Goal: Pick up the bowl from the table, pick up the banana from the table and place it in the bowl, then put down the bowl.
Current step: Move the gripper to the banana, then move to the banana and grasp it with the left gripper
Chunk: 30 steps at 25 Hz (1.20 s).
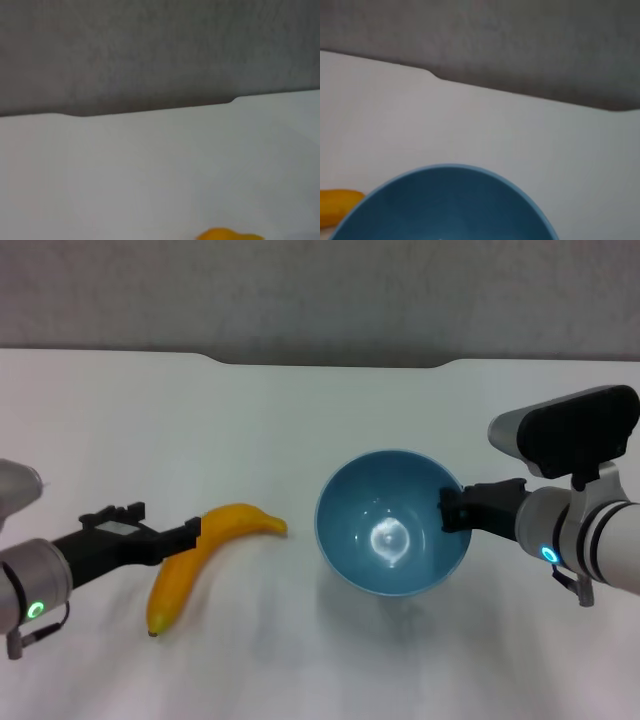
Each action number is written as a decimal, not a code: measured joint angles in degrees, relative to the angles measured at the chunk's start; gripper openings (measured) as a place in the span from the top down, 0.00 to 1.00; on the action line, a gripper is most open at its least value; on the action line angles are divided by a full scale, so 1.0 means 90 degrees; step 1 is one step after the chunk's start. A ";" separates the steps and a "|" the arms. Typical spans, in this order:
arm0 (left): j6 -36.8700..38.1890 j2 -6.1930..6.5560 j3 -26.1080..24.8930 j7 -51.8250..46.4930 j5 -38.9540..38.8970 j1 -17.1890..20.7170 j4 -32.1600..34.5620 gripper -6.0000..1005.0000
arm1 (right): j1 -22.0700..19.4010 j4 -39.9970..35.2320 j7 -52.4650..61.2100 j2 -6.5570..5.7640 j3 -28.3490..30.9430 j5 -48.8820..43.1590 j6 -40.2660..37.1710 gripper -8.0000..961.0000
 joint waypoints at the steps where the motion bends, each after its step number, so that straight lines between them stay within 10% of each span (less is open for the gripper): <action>1: 0.0043 0.0007 -0.0003 0.0105 -0.0112 -0.0081 0.0189 0.10 | -0.0008 0.0034 0.0000 0.0001 -0.0018 -0.0040 0.0006 0.95; 30: 0.1475 -0.0034 0.1272 -0.0147 -0.0219 -0.0638 0.1148 0.10 | -0.0027 0.0129 -0.0068 0.0002 -0.0255 -0.0094 0.0184 0.95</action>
